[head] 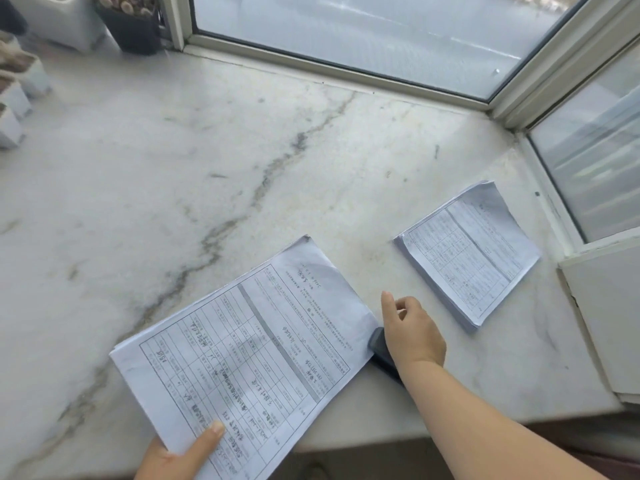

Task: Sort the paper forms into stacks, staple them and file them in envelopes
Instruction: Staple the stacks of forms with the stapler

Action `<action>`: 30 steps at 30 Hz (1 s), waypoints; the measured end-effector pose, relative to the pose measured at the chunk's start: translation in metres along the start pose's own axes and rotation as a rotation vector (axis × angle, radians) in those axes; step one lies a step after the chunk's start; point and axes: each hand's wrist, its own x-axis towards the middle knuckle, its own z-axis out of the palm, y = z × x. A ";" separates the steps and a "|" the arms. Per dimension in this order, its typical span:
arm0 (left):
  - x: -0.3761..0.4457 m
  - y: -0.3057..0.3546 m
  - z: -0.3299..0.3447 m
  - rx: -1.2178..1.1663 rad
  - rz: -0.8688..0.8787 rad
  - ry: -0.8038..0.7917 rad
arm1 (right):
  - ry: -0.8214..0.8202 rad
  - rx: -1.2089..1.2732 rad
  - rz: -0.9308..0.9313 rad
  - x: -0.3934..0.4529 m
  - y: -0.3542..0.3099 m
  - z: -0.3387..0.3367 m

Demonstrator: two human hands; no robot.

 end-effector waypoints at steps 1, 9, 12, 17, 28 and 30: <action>-0.001 0.000 -0.004 0.034 -0.022 0.034 | -0.012 0.115 -0.030 -0.003 0.003 -0.006; 0.009 0.035 0.005 -0.008 -0.047 -0.027 | -0.353 -0.150 -0.437 -0.032 0.068 -0.044; 0.019 0.051 0.009 -0.022 -0.048 -0.023 | -0.234 -0.277 -0.443 -0.029 0.075 -0.043; 0.032 0.068 0.005 -0.020 -0.061 -0.059 | -0.151 -0.218 -0.372 -0.019 0.079 -0.044; 0.022 0.063 0.009 -0.166 -0.196 -0.115 | -0.560 0.864 0.108 -0.083 0.038 -0.026; 0.020 0.060 0.000 -0.139 -0.206 -0.119 | -0.765 1.094 0.322 -0.083 0.020 -0.006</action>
